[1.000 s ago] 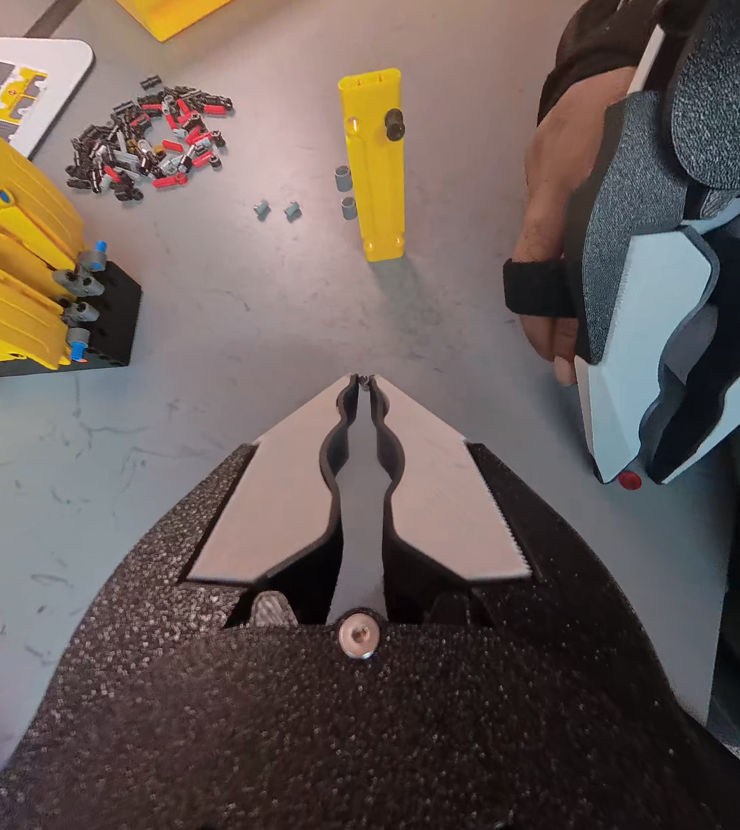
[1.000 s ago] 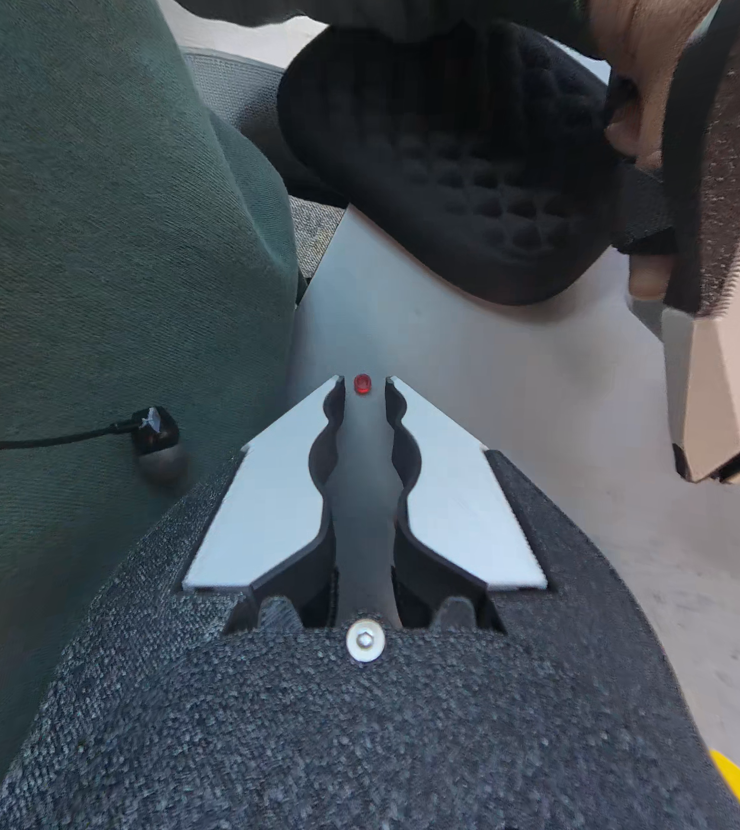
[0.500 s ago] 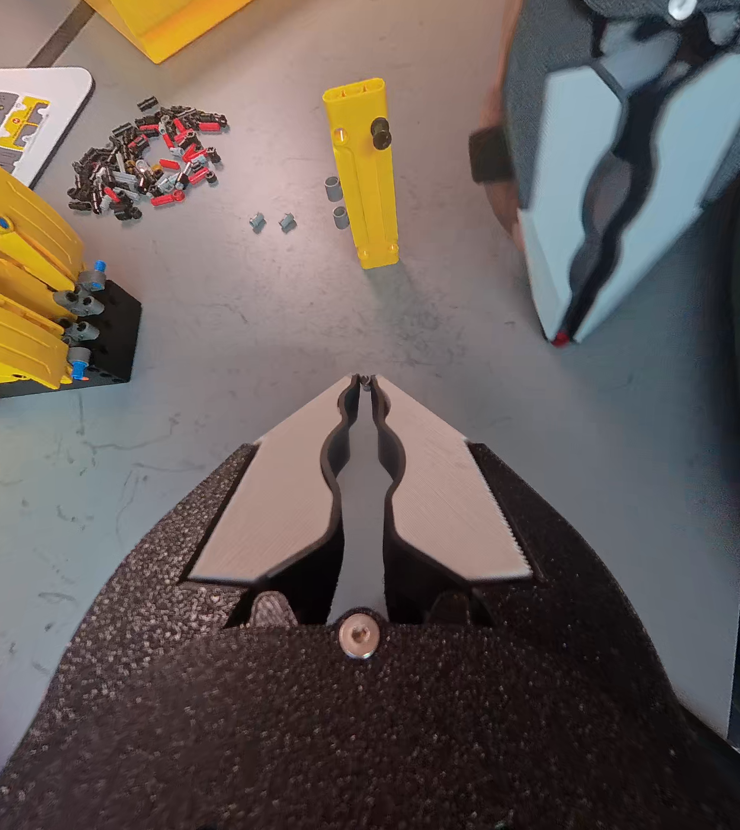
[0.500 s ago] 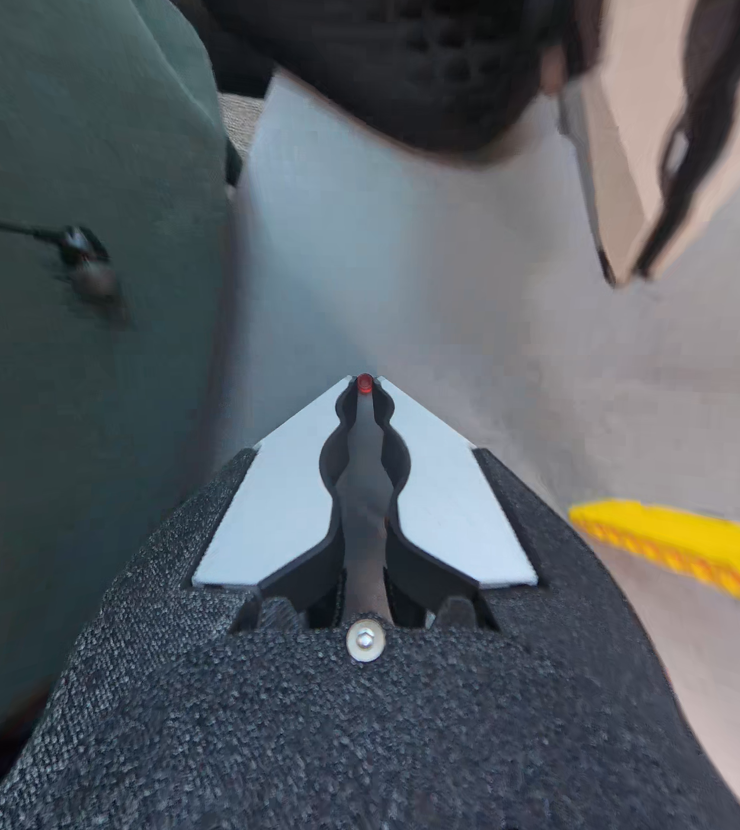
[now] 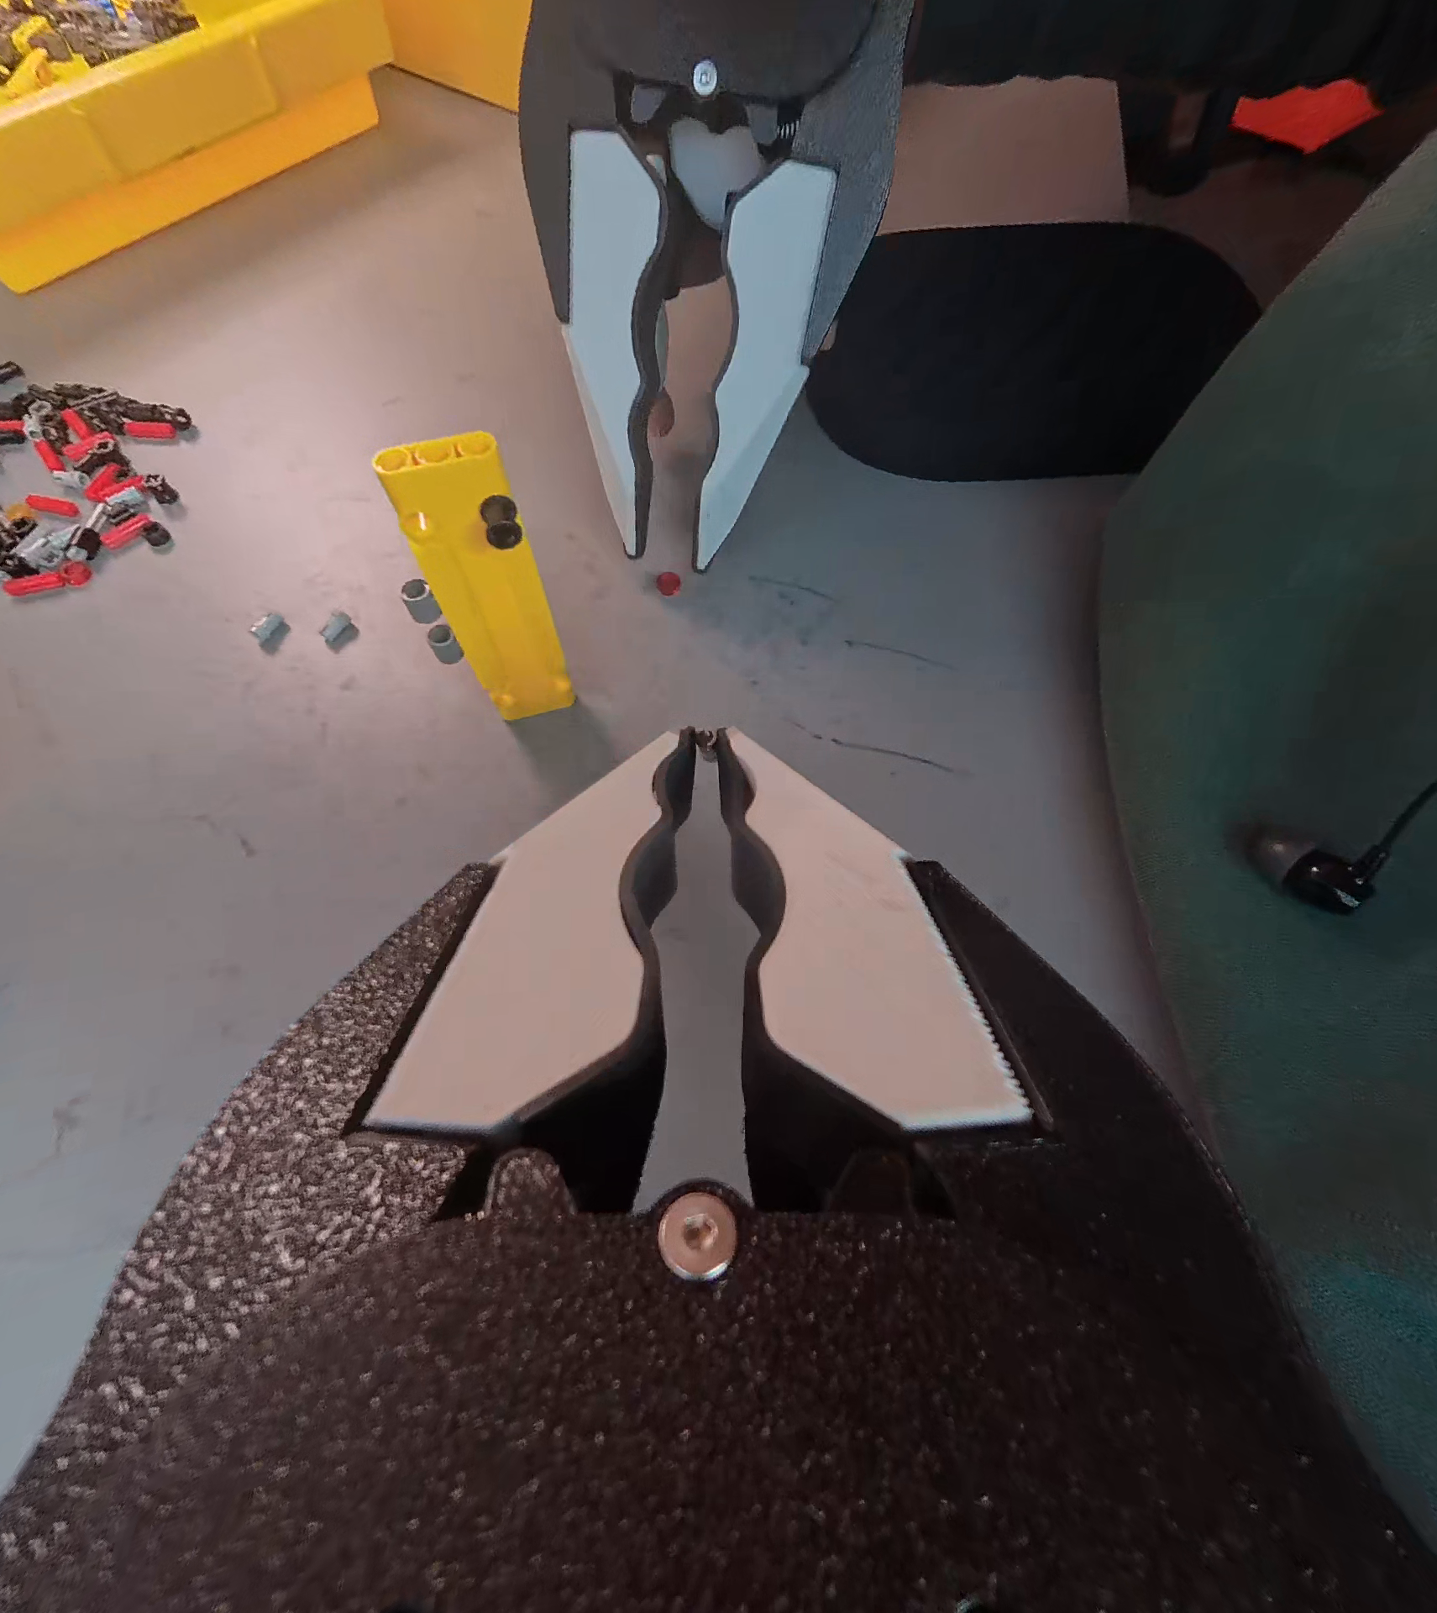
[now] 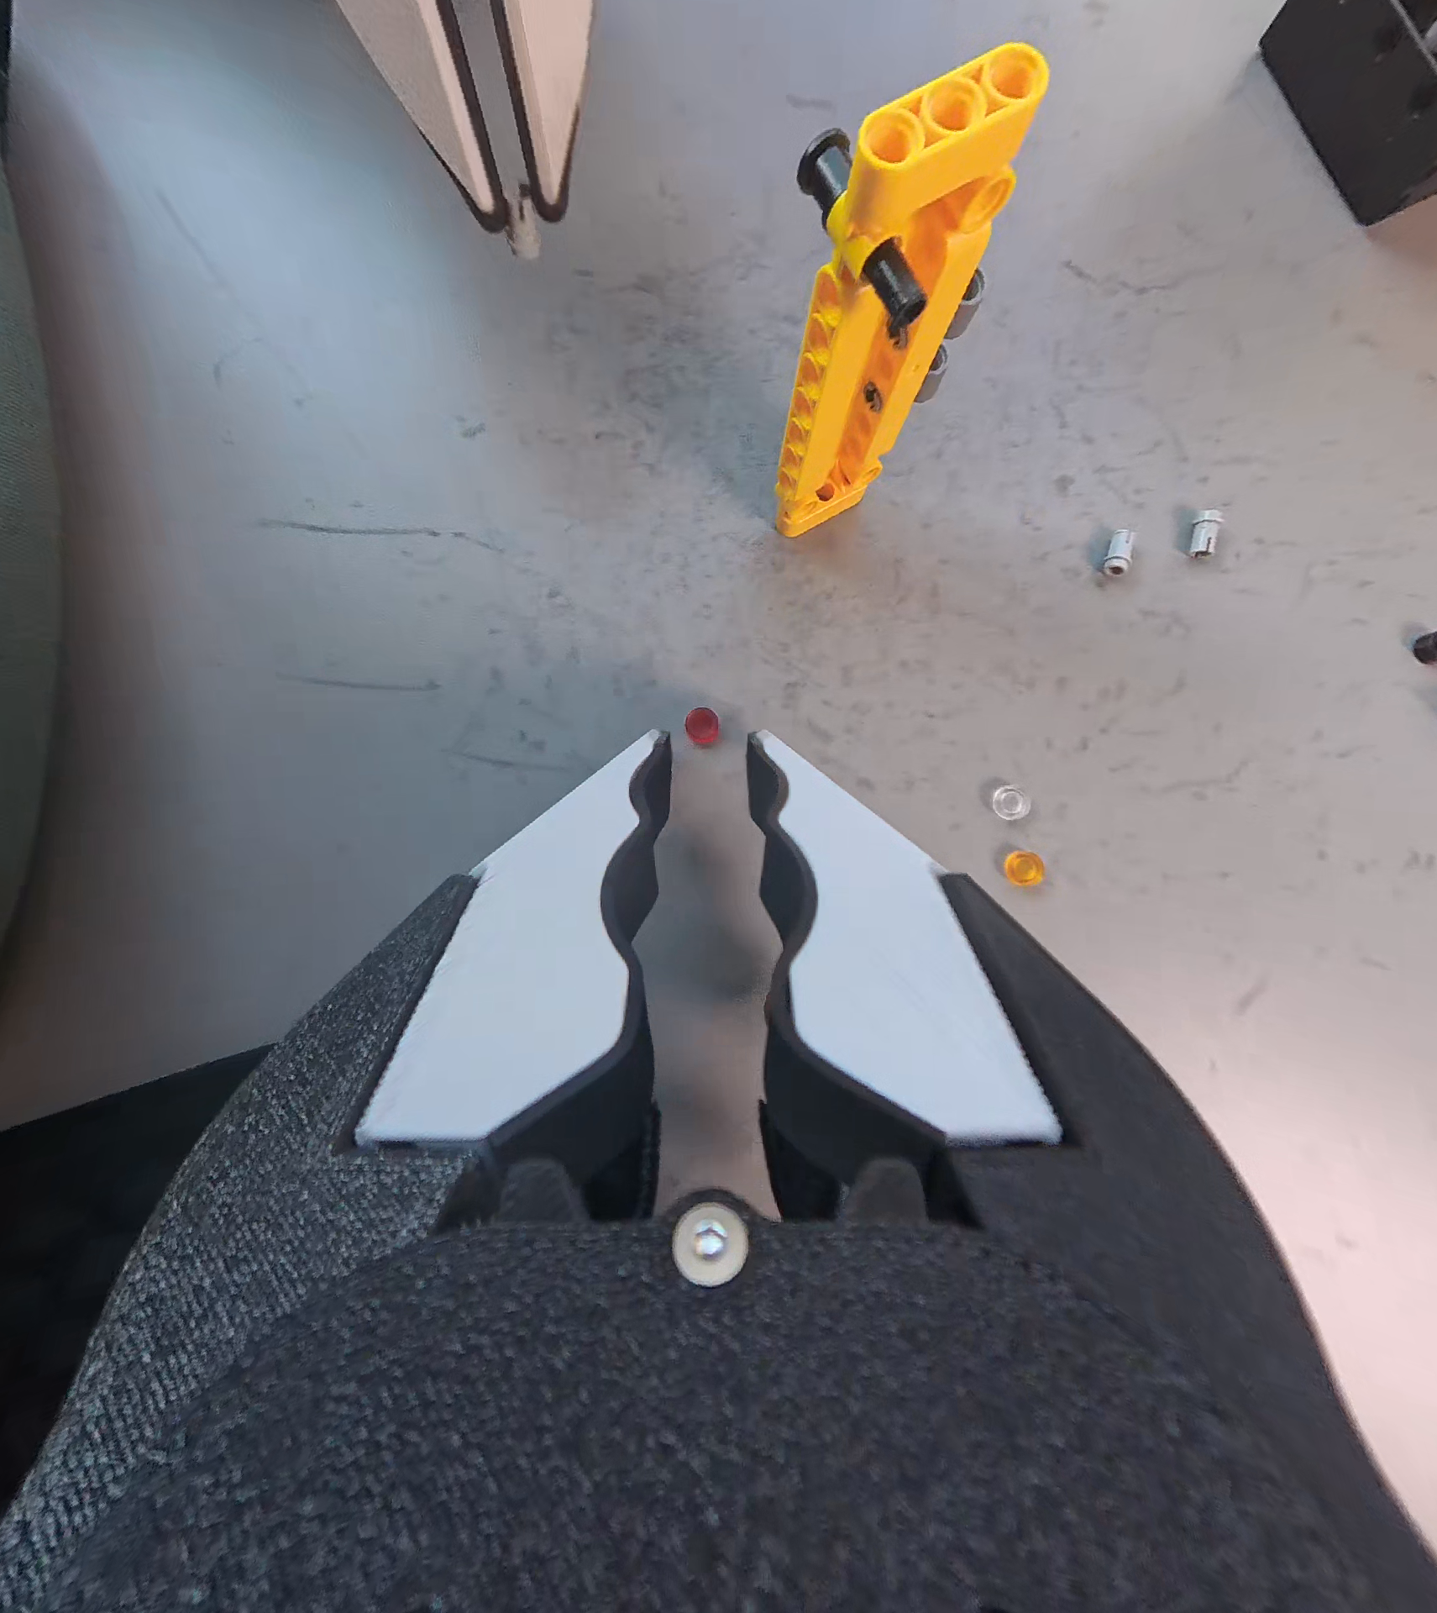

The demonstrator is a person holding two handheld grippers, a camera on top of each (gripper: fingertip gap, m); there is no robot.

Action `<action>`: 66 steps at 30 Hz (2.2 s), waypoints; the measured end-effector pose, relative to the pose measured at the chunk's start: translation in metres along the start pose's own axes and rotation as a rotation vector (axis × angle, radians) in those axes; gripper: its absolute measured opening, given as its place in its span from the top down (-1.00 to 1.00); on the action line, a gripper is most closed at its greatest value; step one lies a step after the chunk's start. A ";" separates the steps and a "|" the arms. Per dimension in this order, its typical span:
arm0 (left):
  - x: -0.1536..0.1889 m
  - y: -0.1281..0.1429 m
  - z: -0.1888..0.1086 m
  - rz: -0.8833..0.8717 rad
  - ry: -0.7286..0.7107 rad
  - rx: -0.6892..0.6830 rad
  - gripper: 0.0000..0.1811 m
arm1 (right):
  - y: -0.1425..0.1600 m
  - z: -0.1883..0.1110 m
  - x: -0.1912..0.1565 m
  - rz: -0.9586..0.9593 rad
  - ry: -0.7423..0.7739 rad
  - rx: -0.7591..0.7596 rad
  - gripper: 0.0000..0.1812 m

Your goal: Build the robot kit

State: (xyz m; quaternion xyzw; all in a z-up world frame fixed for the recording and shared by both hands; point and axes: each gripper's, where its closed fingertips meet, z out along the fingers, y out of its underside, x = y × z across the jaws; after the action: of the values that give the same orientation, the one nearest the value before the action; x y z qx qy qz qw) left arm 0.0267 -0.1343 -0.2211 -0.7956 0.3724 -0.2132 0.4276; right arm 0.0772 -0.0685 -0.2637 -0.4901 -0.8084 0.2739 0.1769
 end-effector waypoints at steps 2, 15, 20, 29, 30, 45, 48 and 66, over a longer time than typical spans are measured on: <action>0.001 0.003 0.003 0.005 0.003 -0.022 0.95 | -0.002 -0.006 -0.005 0.010 -0.008 0.033 0.80; 0.002 0.023 0.030 0.108 0.003 -0.194 0.95 | 0.014 -0.028 -0.033 0.061 0.082 0.066 0.82; 0.005 0.024 0.041 0.131 0.022 -0.203 0.95 | -0.007 -0.025 -0.039 0.033 0.108 0.133 0.82; 0.003 0.027 0.043 0.158 0.003 -0.203 0.90 | -0.043 0.013 -0.042 -0.111 0.072 0.140 0.84; 0.002 0.027 0.042 0.158 -0.001 -0.203 0.88 | -0.046 0.016 -0.040 -0.115 0.069 0.140 0.84; -0.003 0.028 0.033 0.181 -0.018 -0.184 0.86 | -0.054 0.036 -0.022 -0.008 0.022 0.089 0.87; -0.002 0.028 0.033 0.192 -0.015 -0.184 0.88 | -0.055 0.038 -0.024 0.008 0.002 0.090 0.89; -0.010 0.000 0.013 0.081 0.004 0.015 0.84 | -0.093 -0.001 -0.025 0.048 0.002 0.435 0.94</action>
State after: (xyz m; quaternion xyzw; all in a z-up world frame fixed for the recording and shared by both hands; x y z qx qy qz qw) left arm 0.0289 -0.1195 -0.2285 -0.7763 0.4036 -0.1999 0.4411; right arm 0.0244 -0.1253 -0.2058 -0.4599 -0.7182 0.4454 0.2726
